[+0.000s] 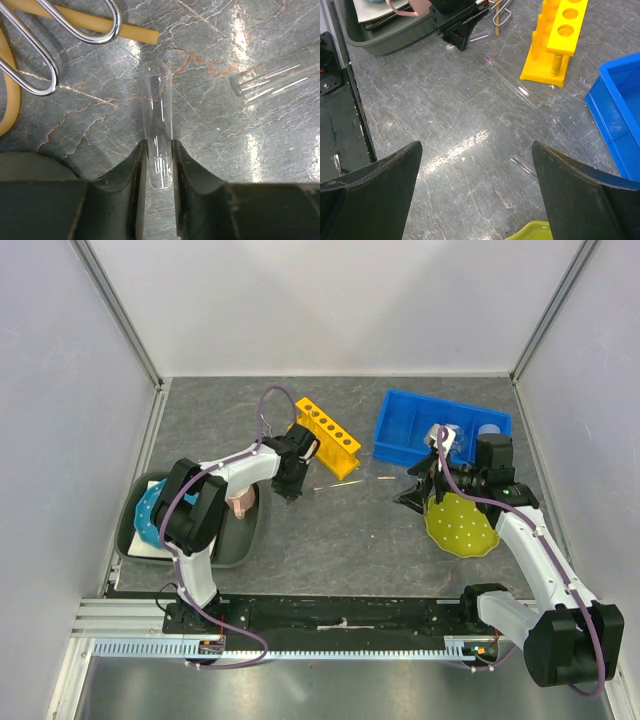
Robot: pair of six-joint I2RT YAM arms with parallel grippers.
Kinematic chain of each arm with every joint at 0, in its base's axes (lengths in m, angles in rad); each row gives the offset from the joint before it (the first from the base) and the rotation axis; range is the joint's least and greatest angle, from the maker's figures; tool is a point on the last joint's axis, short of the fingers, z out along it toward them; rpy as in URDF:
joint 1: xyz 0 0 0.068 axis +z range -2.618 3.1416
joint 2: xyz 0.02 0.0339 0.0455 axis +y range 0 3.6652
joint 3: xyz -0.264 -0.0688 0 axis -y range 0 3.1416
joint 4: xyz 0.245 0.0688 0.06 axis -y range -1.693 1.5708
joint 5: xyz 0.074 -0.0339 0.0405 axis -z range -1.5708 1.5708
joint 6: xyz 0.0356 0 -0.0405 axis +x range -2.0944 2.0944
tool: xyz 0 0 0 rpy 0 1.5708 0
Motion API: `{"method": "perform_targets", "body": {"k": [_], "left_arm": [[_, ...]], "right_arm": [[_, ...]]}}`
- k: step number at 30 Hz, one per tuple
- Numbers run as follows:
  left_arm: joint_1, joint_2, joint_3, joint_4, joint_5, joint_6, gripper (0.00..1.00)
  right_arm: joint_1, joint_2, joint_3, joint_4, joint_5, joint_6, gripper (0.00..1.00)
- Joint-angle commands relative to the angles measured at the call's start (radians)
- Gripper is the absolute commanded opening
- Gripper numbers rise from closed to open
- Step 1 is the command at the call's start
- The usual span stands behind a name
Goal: Organize the chemistry lab equipment
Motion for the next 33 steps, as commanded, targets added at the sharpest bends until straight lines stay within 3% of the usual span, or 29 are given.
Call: {"method": "perform_targets", "body": {"k": [1, 3, 9, 13, 18, 24, 28, 30, 33], "left_arm": [[0.004, -0.031, -0.018, 0.031, 0.043, -0.050, 0.24], [0.004, -0.057, -0.054, 0.071, 0.073, -0.064, 0.18], [0.001, -0.284, -0.258, 0.269, 0.328, -0.148, 0.14], [-0.010, -0.486, -0.453, 0.569, 0.495, -0.265, 0.13], [-0.083, -0.730, -0.633, 0.809, 0.551, -0.323, 0.13], [-0.186, -0.826, -0.645, 0.866, 0.535, -0.293, 0.13], [-0.243, -0.832, -0.615, 0.844, 0.506, -0.265, 0.13], [-0.263, -0.834, -0.599, 0.825, 0.495, -0.255, 0.13], [-0.275, -0.850, -0.604, 0.821, 0.483, -0.251, 0.12]], "right_arm": [[-0.004, 0.001, 0.007, 0.006, -0.039, -0.028, 0.98], [-0.004, 0.001, 0.004, 0.003, -0.039, -0.032, 0.98], [-0.004, -0.009, 0.002, -0.021, -0.069, -0.072, 0.98], [-0.004, -0.012, -0.007, -0.027, -0.132, -0.087, 0.98], [-0.001, 0.048, 0.007, -0.027, -0.239, -0.048, 0.98], [0.147, 0.152, 0.203, -0.118, -0.234, 0.112, 0.98], [0.288, 0.199, 0.306, -0.119, -0.114, 0.253, 0.98], [0.330, 0.218, 0.341, -0.106, -0.019, 0.357, 0.98], [0.339, 0.260, 0.374, -0.104, -0.016, 0.432, 0.98]]}}
